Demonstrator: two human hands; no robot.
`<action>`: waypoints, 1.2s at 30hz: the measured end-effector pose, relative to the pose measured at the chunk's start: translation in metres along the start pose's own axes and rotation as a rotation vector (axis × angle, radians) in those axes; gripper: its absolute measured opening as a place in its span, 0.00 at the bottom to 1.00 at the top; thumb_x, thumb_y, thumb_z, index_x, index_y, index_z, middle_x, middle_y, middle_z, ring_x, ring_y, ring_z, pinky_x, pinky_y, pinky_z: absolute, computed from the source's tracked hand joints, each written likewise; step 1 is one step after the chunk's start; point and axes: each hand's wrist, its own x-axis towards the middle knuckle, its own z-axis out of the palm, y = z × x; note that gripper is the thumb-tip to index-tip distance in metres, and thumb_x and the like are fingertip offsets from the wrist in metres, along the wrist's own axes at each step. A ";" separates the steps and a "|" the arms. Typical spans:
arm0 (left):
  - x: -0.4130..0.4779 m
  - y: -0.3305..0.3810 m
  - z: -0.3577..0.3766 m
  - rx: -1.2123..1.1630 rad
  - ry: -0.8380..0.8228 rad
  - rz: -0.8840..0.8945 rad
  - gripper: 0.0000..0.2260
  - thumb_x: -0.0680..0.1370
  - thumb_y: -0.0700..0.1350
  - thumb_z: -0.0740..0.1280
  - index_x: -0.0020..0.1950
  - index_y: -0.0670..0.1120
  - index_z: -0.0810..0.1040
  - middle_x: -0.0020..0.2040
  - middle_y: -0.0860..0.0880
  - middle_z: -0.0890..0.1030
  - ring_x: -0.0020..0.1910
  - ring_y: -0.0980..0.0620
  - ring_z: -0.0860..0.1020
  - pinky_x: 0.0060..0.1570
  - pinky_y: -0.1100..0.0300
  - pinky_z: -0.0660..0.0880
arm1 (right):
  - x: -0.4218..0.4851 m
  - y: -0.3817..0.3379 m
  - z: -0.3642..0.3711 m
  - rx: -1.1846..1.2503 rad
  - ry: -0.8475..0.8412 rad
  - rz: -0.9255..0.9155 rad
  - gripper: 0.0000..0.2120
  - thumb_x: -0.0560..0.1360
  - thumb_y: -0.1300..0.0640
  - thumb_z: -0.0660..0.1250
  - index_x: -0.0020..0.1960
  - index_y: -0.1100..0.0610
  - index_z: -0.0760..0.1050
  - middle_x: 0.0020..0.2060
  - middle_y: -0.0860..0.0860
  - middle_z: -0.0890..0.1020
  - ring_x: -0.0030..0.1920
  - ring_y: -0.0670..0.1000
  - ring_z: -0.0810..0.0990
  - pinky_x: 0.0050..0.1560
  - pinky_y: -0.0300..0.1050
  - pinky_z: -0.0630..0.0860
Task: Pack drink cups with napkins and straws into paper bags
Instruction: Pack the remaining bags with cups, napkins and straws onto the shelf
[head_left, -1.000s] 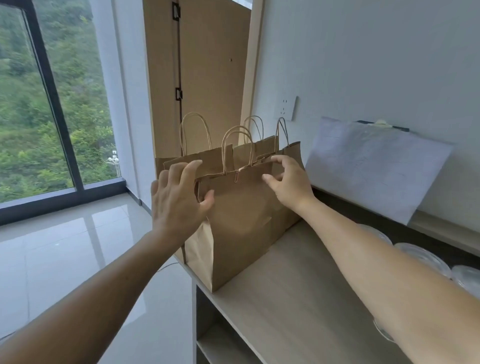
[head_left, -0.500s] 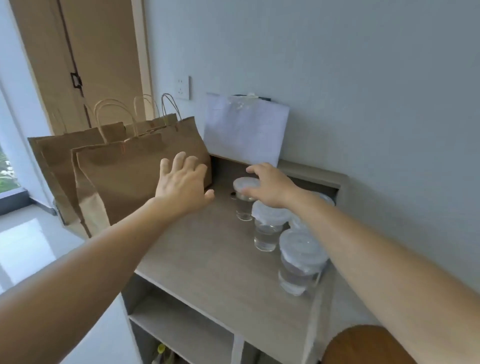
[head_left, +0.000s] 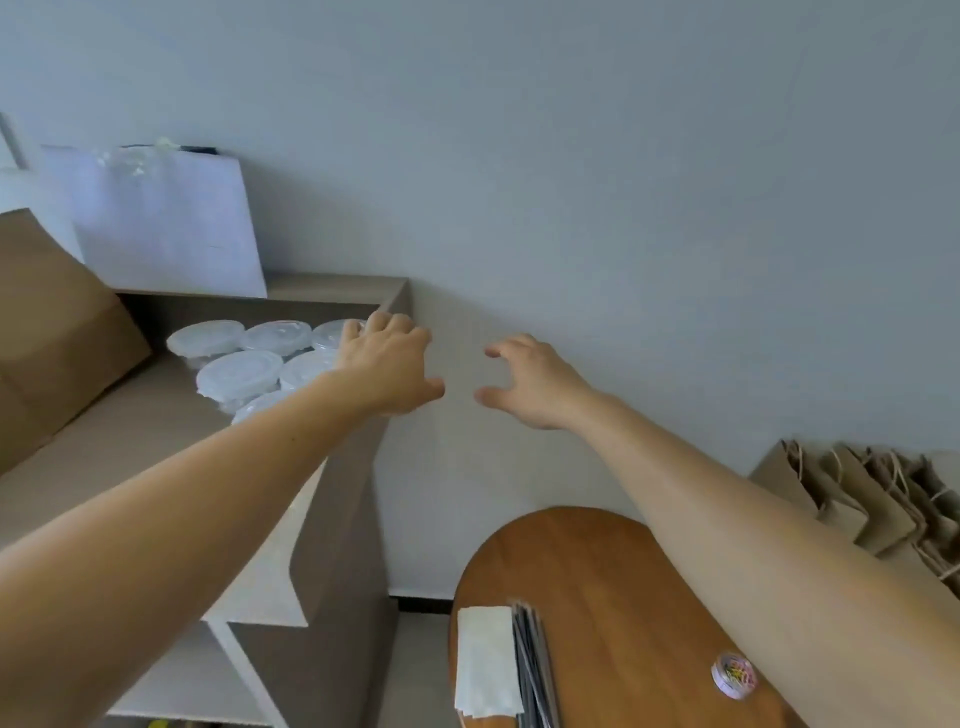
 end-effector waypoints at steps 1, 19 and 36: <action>0.009 0.016 0.001 0.006 -0.010 0.032 0.28 0.74 0.63 0.63 0.70 0.51 0.70 0.71 0.47 0.69 0.72 0.43 0.62 0.68 0.44 0.60 | -0.007 0.016 -0.002 0.013 -0.002 0.034 0.33 0.77 0.44 0.68 0.76 0.56 0.64 0.74 0.54 0.65 0.73 0.55 0.64 0.71 0.50 0.64; 0.092 0.303 0.121 -0.221 -0.332 0.637 0.30 0.77 0.60 0.62 0.76 0.49 0.64 0.73 0.45 0.67 0.72 0.42 0.63 0.69 0.43 0.61 | -0.167 0.255 -0.003 -0.002 0.023 0.796 0.27 0.78 0.46 0.66 0.72 0.59 0.69 0.69 0.55 0.71 0.66 0.57 0.73 0.64 0.52 0.72; 0.043 0.519 0.162 -0.234 -0.477 0.617 0.24 0.79 0.57 0.62 0.73 0.51 0.67 0.71 0.47 0.70 0.70 0.44 0.66 0.68 0.46 0.65 | -0.360 0.509 -0.014 -0.128 0.077 1.342 0.10 0.81 0.48 0.57 0.50 0.54 0.71 0.45 0.52 0.76 0.44 0.51 0.77 0.47 0.51 0.79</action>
